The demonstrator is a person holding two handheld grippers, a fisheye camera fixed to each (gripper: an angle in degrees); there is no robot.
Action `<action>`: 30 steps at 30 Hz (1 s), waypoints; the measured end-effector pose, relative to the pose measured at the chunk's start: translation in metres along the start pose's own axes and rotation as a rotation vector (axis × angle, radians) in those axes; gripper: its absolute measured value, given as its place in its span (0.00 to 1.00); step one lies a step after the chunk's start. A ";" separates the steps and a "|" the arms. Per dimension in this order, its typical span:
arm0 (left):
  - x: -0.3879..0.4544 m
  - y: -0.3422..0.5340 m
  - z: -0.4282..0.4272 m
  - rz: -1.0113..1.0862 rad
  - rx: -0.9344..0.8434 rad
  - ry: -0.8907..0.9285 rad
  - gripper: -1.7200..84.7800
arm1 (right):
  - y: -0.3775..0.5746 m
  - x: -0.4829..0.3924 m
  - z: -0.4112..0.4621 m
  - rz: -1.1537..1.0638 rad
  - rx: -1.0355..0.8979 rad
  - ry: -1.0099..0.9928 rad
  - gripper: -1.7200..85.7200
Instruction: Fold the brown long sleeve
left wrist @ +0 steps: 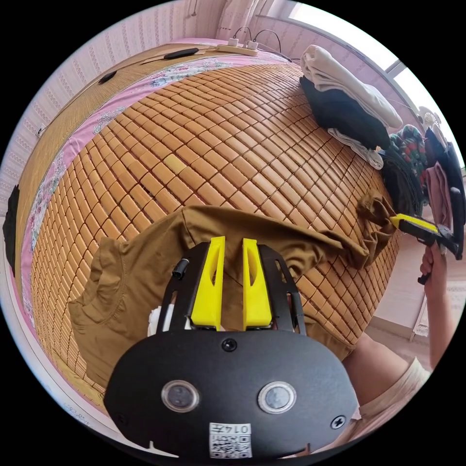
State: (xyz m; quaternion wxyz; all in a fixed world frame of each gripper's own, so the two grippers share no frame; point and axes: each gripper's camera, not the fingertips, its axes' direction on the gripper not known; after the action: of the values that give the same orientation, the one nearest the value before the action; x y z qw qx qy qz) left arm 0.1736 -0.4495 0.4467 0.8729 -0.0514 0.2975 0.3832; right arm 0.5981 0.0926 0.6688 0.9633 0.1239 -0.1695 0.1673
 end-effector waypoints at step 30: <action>0.067 0.025 0.049 0.250 -0.039 0.085 0.09 | 0.097 0.146 0.047 0.134 -0.152 -0.183 0.02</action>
State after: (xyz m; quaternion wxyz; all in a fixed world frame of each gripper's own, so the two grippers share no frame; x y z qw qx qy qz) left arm 0.2150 -0.3740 0.4531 0.8038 -0.0470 0.3308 0.4922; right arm 0.6785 0.2085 0.7830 0.9372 0.0538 -0.2765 0.2059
